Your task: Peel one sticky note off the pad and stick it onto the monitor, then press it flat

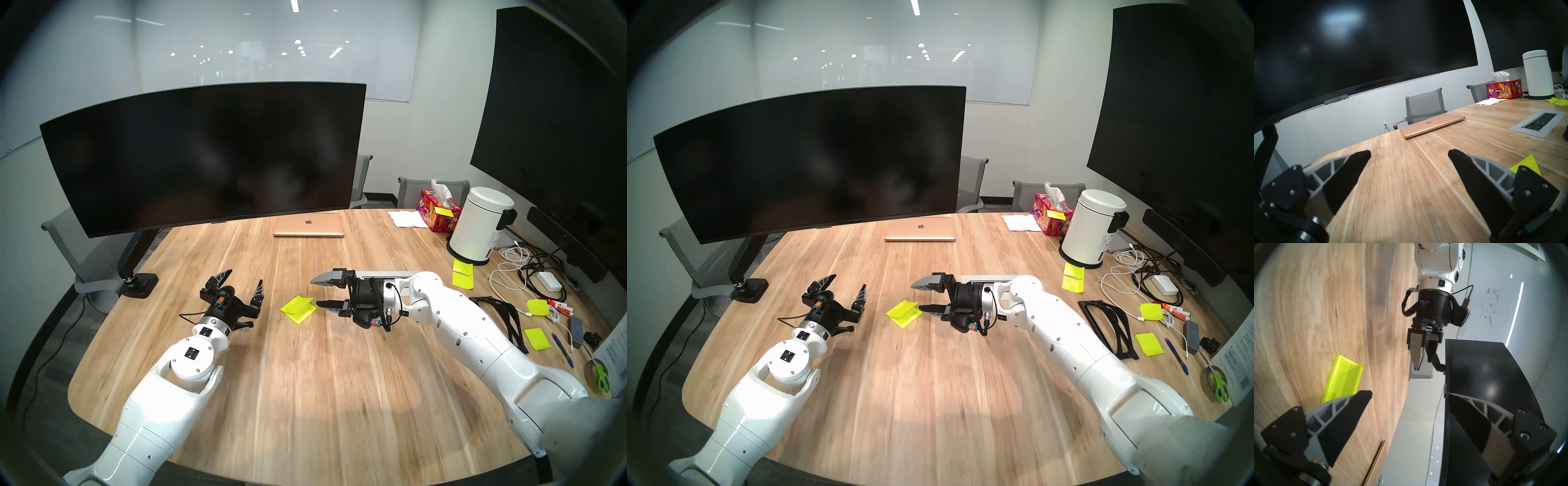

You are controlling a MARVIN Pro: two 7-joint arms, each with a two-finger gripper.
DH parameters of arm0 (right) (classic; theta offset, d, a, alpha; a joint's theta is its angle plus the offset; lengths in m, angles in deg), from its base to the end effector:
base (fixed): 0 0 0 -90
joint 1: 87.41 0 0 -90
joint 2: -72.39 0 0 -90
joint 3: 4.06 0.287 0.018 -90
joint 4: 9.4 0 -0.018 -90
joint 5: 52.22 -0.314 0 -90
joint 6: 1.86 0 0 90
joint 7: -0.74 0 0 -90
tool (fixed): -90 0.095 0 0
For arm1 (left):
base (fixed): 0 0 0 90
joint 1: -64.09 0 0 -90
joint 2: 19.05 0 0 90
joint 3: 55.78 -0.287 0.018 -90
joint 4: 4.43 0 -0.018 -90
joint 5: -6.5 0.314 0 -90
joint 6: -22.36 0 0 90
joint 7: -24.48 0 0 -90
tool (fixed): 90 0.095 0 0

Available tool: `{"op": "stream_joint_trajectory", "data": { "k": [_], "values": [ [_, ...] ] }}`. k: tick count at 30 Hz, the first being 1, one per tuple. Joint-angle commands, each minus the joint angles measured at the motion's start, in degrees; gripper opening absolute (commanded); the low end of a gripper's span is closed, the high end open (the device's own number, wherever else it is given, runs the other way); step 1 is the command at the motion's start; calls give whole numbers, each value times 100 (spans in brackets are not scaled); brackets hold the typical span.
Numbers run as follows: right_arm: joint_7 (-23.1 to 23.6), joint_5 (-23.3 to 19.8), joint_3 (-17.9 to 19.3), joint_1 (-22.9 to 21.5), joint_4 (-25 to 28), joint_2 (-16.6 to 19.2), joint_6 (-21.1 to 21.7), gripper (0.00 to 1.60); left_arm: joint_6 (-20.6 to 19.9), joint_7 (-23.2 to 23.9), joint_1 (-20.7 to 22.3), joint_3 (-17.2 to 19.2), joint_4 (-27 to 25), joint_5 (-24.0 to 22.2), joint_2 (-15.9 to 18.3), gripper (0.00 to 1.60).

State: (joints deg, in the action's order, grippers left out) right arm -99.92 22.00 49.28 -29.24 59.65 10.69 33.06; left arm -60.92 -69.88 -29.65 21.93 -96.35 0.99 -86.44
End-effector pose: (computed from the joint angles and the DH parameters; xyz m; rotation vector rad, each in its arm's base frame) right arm 0.4705 0.0526 -0.2759 0.1187 2.2597 1.7812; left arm 0.3982 0.0317 -0.3178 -2.0980 0.4736 -2.1886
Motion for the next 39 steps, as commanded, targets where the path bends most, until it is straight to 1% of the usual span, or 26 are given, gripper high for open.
{"op": "stream_joint_trajectory", "data": {
  "k": [1, 7, 11, 21, 29, 39],
  "values": [
    [352, -623, -104, -359, 34, 60, 9, 160, 16, -1, 15, 4, -94, 8, 5, 160],
    [843, -1161, -360, -579, -140, 67, 9, 160, 16, -1, 15, 4, -94, 8, 5, 160],
    [1025, -1343, -460, -661, -166, 45, 9, 160, 16, -1, 15, 4, -94, 8, 5, 160],
    [1263, -1647, -682, -786, -308, -36, 9, 160, 15, -1, 14, 4, -95, 8, 5, 160],
    [1545, -1930, -858, -924, -379, -20, 9, 160, 15, -1, 14, 5, -96, 8, 5, 160],
    [1766, -2239, -1049, -1091, -533, -26, 9, 160, 15, -1, 14, 5, -96, 8, 5, 160]
  ]
}}
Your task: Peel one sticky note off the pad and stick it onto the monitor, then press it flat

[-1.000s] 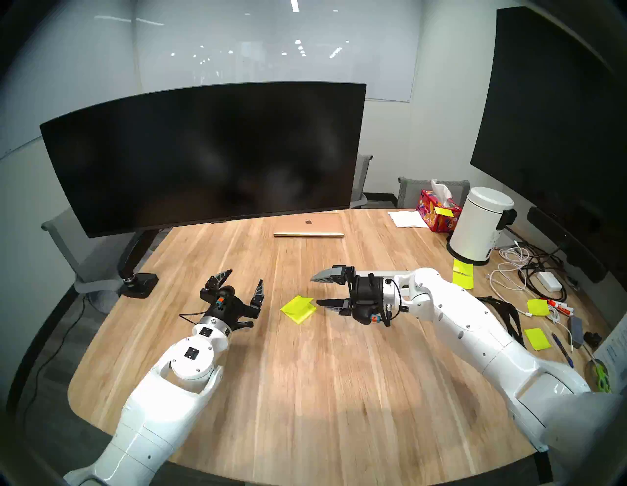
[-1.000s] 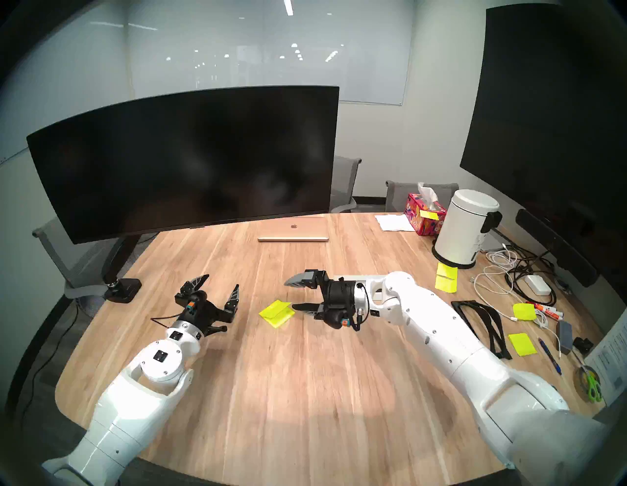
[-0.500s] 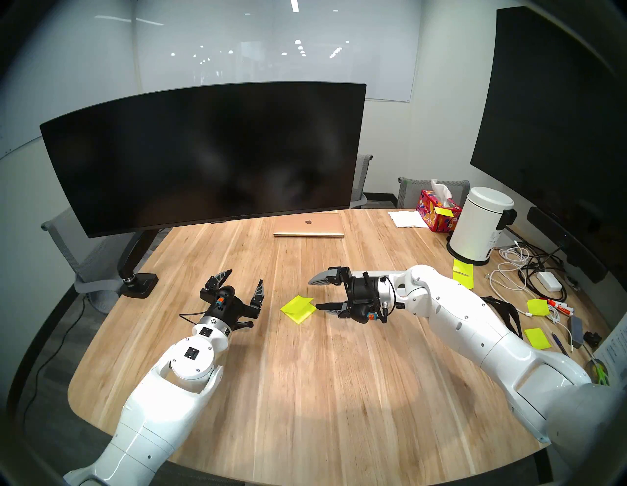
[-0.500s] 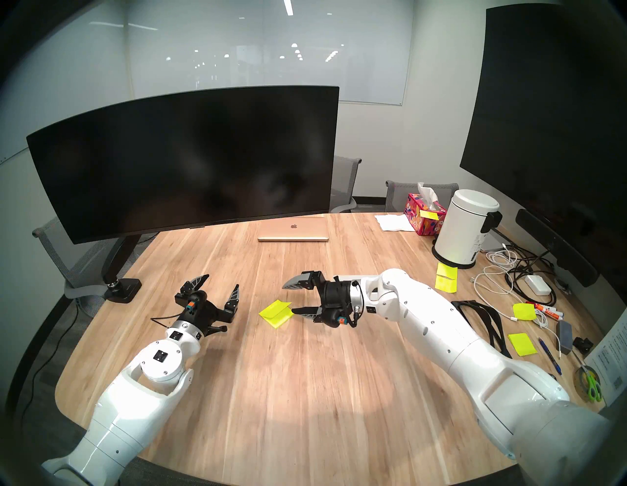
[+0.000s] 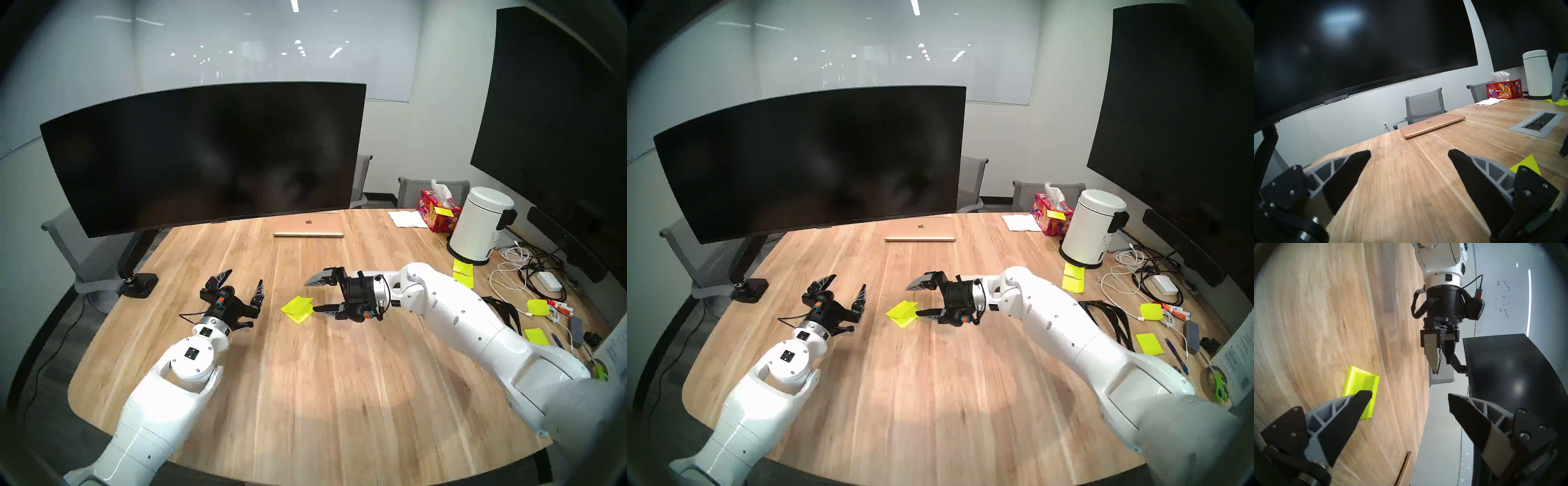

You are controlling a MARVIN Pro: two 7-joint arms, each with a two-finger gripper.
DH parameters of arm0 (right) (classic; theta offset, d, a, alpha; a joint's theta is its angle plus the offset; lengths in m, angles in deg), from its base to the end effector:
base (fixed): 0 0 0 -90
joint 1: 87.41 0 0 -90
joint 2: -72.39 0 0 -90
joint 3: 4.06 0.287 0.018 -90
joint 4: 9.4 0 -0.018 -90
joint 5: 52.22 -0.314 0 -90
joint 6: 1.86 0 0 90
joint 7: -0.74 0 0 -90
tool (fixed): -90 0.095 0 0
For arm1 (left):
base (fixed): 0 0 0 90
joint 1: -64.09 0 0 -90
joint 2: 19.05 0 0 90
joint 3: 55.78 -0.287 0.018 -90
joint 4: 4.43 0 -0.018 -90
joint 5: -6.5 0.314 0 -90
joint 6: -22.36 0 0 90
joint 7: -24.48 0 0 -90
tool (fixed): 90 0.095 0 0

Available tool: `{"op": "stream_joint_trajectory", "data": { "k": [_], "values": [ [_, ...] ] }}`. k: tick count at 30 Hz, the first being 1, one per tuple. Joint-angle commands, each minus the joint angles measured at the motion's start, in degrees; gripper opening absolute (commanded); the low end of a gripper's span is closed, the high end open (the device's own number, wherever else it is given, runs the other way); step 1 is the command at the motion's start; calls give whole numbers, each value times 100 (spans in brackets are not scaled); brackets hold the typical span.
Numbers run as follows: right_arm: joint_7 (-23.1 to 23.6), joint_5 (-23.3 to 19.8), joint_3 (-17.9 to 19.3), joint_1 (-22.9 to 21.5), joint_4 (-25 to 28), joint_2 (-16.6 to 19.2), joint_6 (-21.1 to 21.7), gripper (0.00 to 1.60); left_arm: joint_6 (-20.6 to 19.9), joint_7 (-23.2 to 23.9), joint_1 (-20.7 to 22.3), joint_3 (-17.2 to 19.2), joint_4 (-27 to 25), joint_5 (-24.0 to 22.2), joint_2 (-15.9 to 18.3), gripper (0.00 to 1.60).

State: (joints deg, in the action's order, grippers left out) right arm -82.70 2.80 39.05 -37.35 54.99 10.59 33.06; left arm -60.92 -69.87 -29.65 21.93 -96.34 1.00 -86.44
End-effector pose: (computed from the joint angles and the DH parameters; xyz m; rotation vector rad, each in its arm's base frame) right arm 0.4854 0.0685 -0.2784 0.2559 2.4712 1.7222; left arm 0.3982 0.0318 -0.3179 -2.0981 0.4740 -2.1884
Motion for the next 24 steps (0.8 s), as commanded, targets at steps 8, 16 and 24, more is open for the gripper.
{"op": "stream_joint_trajectory", "data": {
  "k": [8, 16, 24],
  "values": [
    [157, -604, -168, -439, -335, -89, 8, 160, 16, -1, 14, 4, -96, 8, 5, 160],
    [208, -819, -292, -556, -494, -113, 8, 160, 16, -1, 15, 4, -95, 8, 5, 160],
    [185, -953, -543, -675, -624, -130, 8, 160, 15, -1, 14, 5, -97, 8, 5, 160]
  ]
}}
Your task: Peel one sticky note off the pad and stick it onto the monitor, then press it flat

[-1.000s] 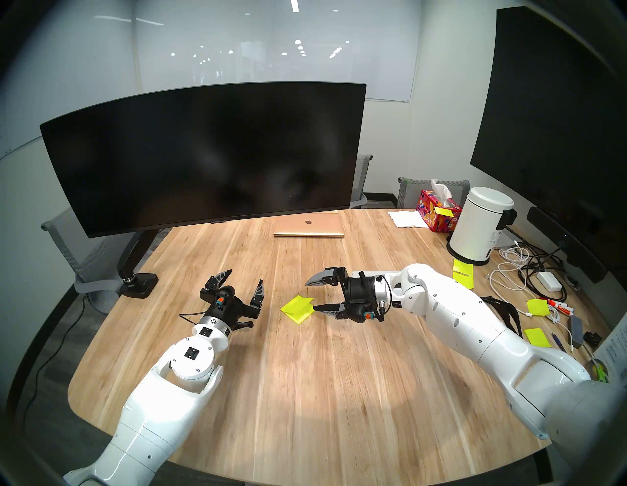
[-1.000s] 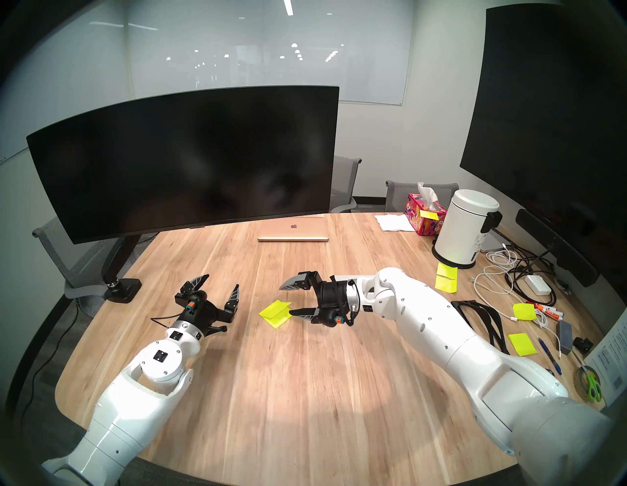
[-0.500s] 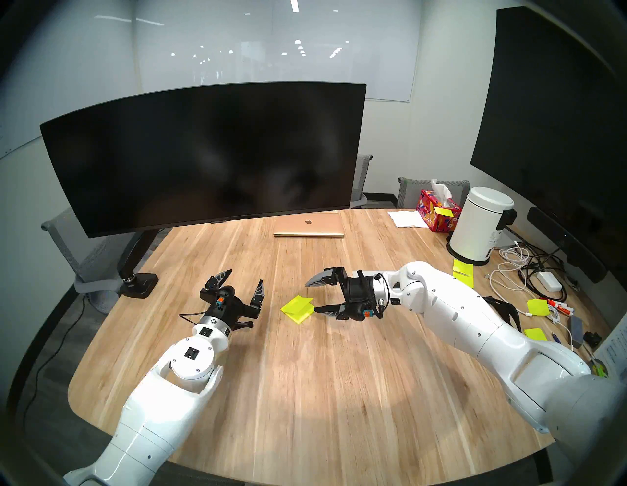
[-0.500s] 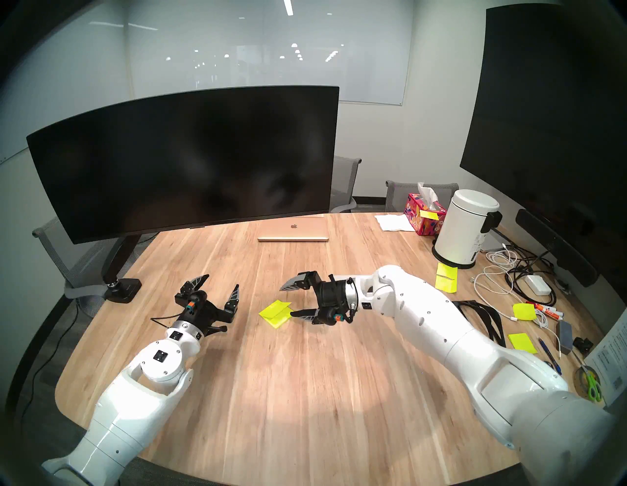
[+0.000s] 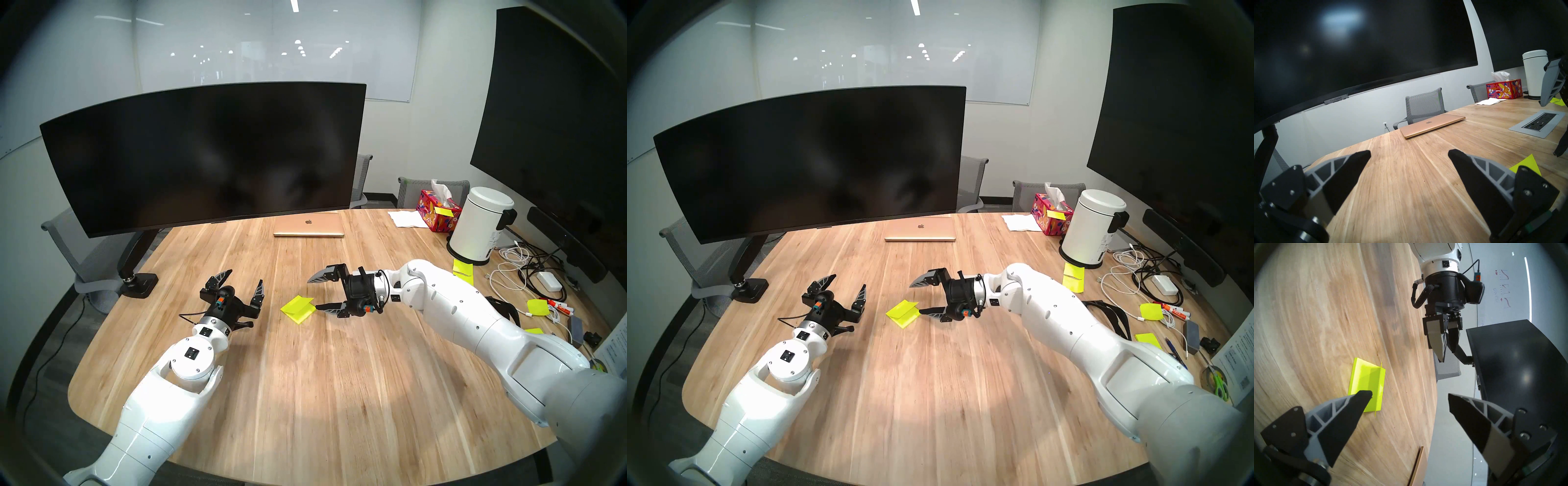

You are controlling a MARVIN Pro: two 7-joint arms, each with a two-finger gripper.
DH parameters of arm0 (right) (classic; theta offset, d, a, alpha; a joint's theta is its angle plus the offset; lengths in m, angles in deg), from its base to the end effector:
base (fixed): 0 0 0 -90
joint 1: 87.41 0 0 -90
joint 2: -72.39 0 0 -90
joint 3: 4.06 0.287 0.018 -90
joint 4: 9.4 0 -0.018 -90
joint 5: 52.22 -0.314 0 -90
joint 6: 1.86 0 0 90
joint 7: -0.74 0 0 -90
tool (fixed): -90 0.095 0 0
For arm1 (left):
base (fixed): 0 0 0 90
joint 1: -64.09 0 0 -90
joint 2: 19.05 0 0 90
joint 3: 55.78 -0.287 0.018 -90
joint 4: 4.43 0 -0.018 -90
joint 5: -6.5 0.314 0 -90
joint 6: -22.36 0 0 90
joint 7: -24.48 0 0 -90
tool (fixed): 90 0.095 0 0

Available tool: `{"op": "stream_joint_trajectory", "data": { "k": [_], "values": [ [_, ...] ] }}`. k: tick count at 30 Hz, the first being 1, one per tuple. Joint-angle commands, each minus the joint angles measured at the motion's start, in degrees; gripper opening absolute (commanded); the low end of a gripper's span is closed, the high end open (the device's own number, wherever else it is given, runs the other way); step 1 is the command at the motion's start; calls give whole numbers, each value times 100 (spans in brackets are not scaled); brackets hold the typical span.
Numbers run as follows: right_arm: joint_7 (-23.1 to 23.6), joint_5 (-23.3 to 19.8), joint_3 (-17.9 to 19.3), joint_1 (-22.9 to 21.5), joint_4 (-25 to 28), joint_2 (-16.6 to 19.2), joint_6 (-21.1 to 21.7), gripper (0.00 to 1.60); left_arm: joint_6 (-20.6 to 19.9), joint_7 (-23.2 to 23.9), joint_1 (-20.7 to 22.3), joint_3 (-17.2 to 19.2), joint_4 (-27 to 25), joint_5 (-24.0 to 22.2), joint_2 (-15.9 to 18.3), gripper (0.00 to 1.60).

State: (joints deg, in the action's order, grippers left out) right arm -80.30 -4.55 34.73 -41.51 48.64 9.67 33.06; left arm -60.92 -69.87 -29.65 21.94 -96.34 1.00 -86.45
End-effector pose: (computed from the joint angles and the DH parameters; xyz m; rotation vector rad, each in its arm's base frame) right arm 0.5008 0.0623 -0.2837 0.3815 2.5009 1.7360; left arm 0.3982 0.0318 -0.3179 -2.0981 0.4736 -2.1885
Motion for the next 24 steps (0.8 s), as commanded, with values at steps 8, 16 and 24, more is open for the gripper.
{"op": "stream_joint_trajectory", "data": {
  "k": [8, 16, 24],
  "values": [
    [-205, -236, -324, -340, -184, -128, 8, 160, 15, -2, 14, 5, -98, 9, 6, 160],
    [-329, -230, -446, -409, -320, -221, 8, 160, 15, -2, 14, 4, -97, 9, 5, 160],
    [-487, -186, -558, -473, -516, -355, 8, 160, 15, -1, 14, 5, -97, 9, 5, 160]
  ]
}}
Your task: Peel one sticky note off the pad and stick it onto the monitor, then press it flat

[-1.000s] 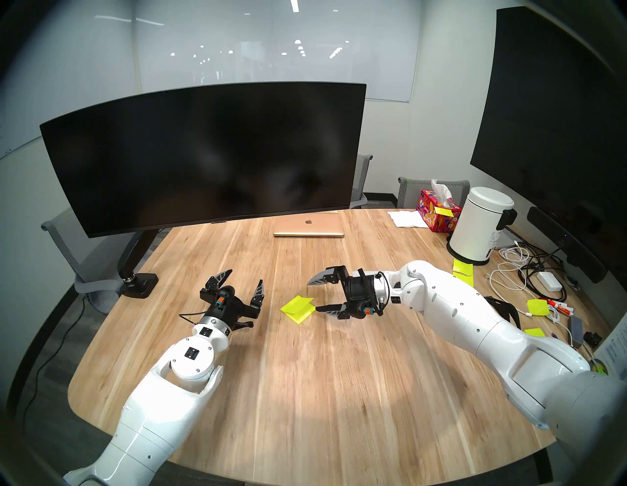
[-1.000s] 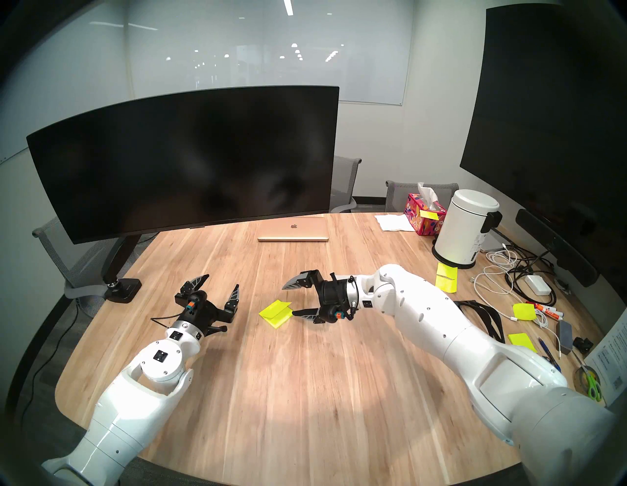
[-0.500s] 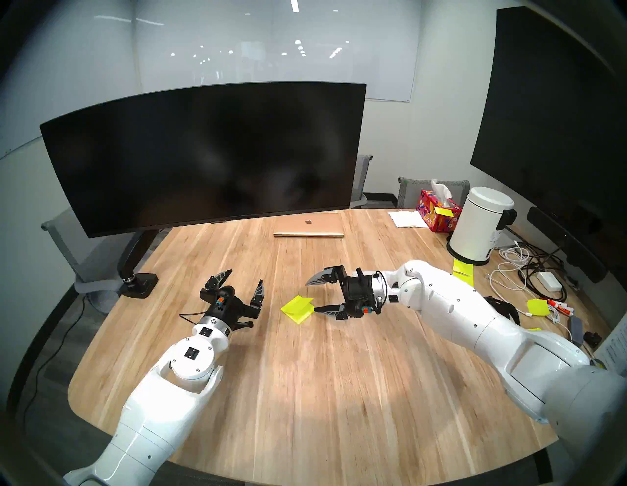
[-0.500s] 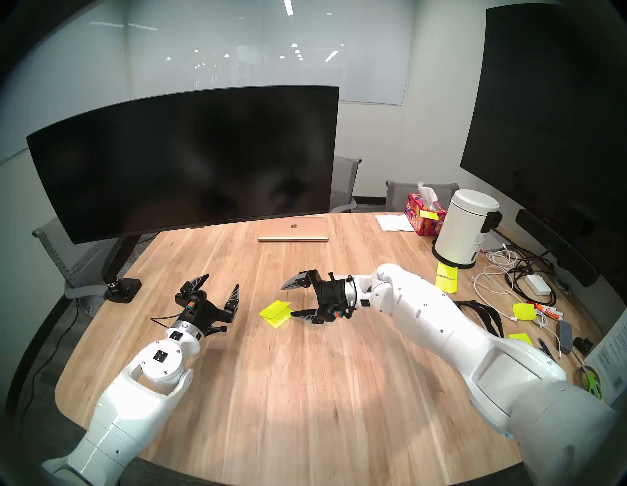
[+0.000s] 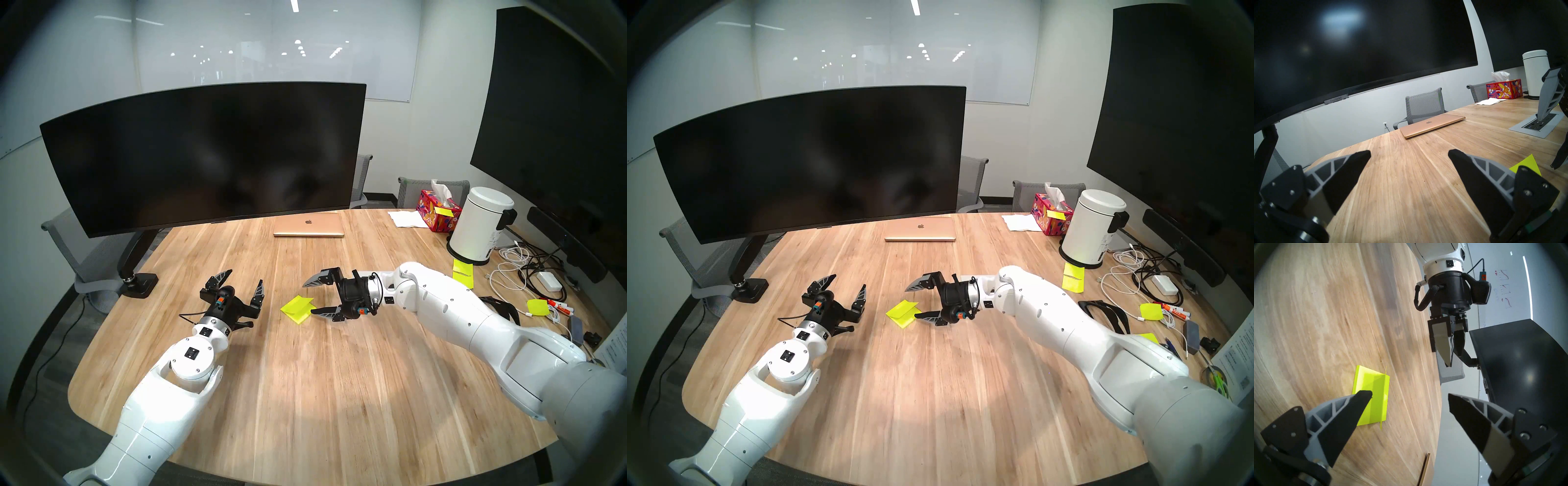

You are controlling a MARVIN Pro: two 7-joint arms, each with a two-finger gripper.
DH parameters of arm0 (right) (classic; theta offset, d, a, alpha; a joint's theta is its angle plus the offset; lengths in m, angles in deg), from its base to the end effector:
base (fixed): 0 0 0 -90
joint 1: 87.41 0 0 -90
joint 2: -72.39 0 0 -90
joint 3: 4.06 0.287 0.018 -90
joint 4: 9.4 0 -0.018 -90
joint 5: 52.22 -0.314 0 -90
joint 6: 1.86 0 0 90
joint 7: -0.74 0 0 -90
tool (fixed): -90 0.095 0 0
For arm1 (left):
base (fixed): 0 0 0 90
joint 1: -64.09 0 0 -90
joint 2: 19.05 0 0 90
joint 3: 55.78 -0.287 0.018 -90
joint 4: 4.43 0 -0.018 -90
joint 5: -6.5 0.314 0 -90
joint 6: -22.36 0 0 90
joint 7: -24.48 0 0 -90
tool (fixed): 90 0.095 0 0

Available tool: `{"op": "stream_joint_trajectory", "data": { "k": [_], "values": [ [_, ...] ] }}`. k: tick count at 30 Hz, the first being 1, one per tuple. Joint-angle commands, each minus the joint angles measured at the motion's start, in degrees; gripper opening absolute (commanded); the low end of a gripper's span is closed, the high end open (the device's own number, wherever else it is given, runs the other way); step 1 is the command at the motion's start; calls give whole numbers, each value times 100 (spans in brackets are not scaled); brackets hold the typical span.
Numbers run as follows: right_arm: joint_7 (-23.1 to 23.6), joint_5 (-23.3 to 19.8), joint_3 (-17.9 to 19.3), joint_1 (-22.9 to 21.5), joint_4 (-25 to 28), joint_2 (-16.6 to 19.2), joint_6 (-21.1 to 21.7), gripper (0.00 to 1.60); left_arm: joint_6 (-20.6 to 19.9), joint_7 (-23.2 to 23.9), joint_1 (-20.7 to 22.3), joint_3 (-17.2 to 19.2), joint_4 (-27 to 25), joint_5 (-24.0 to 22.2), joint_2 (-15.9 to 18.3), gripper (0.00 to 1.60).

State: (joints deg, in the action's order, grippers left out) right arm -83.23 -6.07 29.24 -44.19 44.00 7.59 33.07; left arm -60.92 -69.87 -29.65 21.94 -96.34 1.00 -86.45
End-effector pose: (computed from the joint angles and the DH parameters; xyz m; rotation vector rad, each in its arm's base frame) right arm 0.5036 0.0752 -0.2963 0.4000 2.5283 1.7588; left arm 0.3982 0.0318 -0.3179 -2.0981 0.4736 -2.1885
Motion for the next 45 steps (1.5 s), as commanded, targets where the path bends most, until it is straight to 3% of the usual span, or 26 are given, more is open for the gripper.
{"op": "stream_joint_trajectory", "data": {
  "k": [1, 30, 45],
  "values": [
    [-209, -27, -14, -207, -69, -165, 7, 160, 15, -2, 14, 4, -97, 8, 6, 160],
    [-890, 154, -490, -427, -688, -378, 7, 160, 14, -2, 13, 5, -98, 9, 6, 160],
    [-1198, 273, -699, -629, -1407, -802, 7, 160, 16, 0, 15, 5, -95, 9, 4, 160]
  ]
}}
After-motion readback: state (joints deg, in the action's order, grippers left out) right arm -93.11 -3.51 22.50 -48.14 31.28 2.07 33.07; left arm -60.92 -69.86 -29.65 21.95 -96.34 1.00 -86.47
